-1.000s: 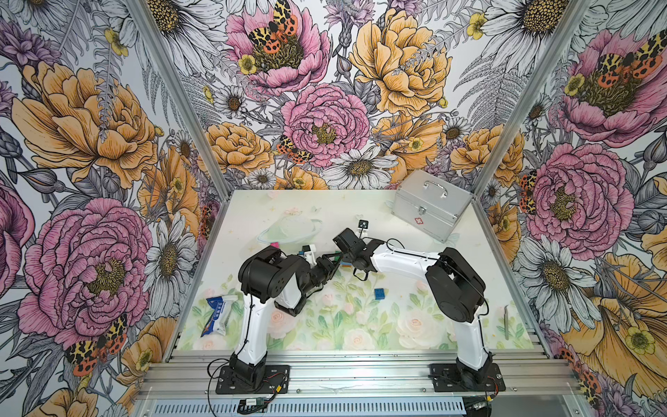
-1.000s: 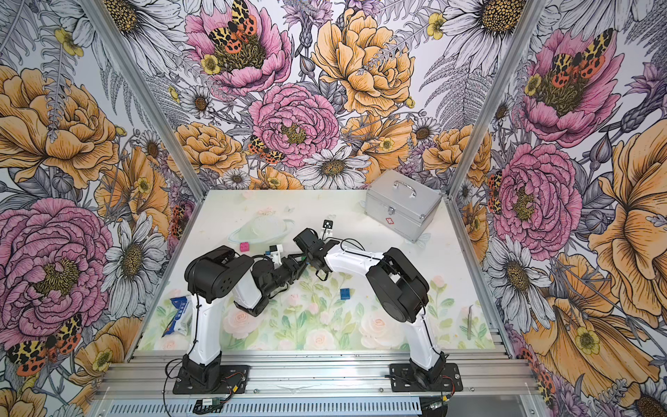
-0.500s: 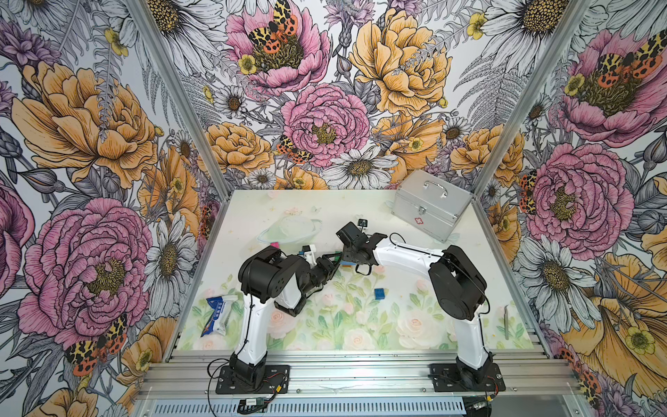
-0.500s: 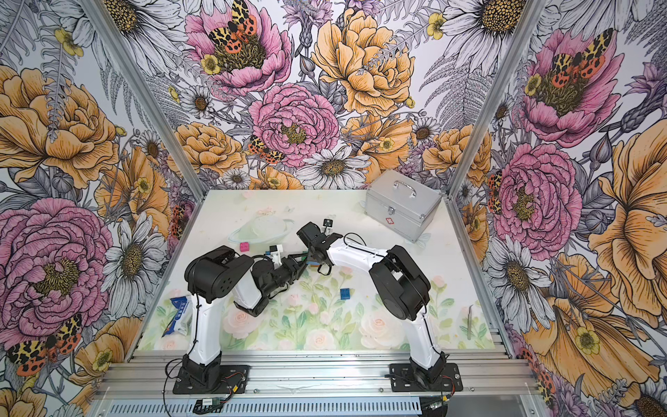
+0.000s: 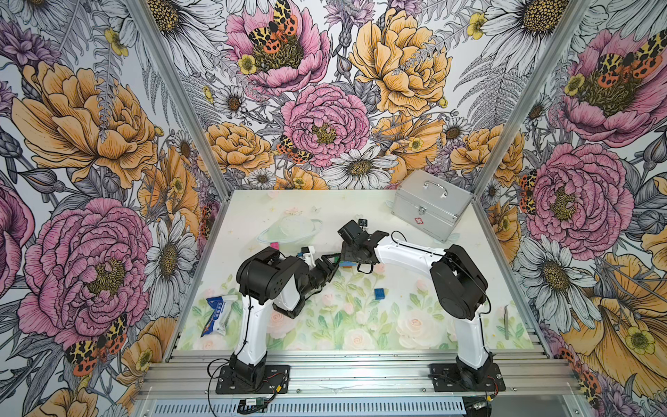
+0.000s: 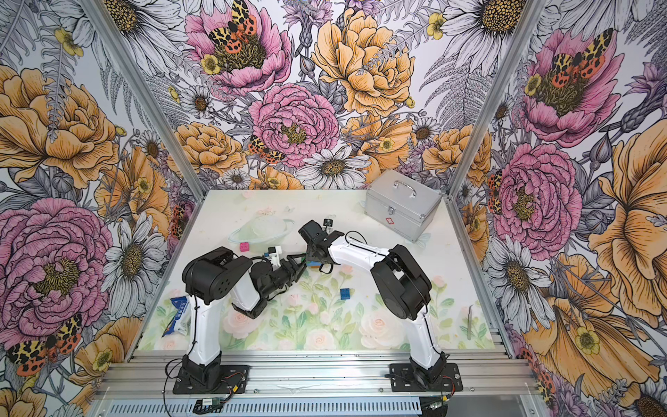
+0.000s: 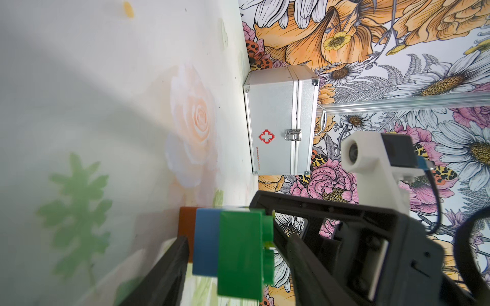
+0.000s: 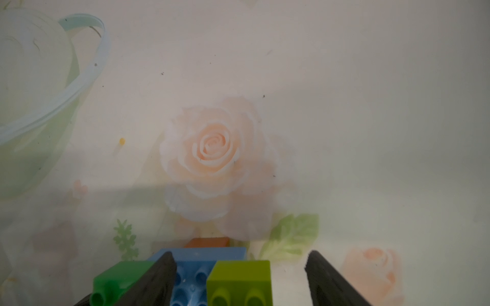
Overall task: Assemble the letter v with lego
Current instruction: Assemble the lego brick with the lego brick.
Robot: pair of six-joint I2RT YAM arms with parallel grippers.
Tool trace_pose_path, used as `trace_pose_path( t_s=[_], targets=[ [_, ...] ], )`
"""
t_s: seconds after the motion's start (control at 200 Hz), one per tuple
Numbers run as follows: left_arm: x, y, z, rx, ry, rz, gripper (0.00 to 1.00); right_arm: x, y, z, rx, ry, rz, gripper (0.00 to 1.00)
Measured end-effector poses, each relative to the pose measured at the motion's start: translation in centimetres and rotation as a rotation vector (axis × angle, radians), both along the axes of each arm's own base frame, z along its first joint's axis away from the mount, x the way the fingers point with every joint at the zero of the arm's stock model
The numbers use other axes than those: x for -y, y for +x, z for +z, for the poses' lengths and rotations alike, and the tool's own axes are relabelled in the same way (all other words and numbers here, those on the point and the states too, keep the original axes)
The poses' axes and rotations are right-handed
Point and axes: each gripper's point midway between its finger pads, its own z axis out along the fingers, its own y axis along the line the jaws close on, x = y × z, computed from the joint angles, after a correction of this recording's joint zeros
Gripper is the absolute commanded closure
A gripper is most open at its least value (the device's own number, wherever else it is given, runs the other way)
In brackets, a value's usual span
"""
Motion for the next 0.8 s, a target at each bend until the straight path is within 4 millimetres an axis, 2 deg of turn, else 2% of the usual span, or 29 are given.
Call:
trace_pose_path(
  t_s=[0.19,0.21,0.245,0.33,0.796],
  targets=[
    [-0.6,-0.1,0.7,0.013,-0.008,0.010,0.20,0.3,-0.2,0.8,-0.002,0.017,0.006,0.17],
    [-0.7,-0.1,0.7,0.014,-0.008,0.012,0.10,0.3,-0.2,0.9,-0.002,0.019,0.007,0.16],
    [-0.8,-0.1,1.0,0.017,-0.016,0.012,0.02,0.4,-0.2,1.1,-0.001,0.024,0.007,0.15],
    [-1.0,-0.2,1.7,0.026,-0.027,0.013,0.01,0.5,-0.2,1.3,-0.004,0.030,0.011,0.14],
    [-2.7,-1.1,1.5,-0.012,-0.018,0.034,0.01,1.9,-0.1,0.3,-0.057,0.053,0.008,0.10]
  ],
)
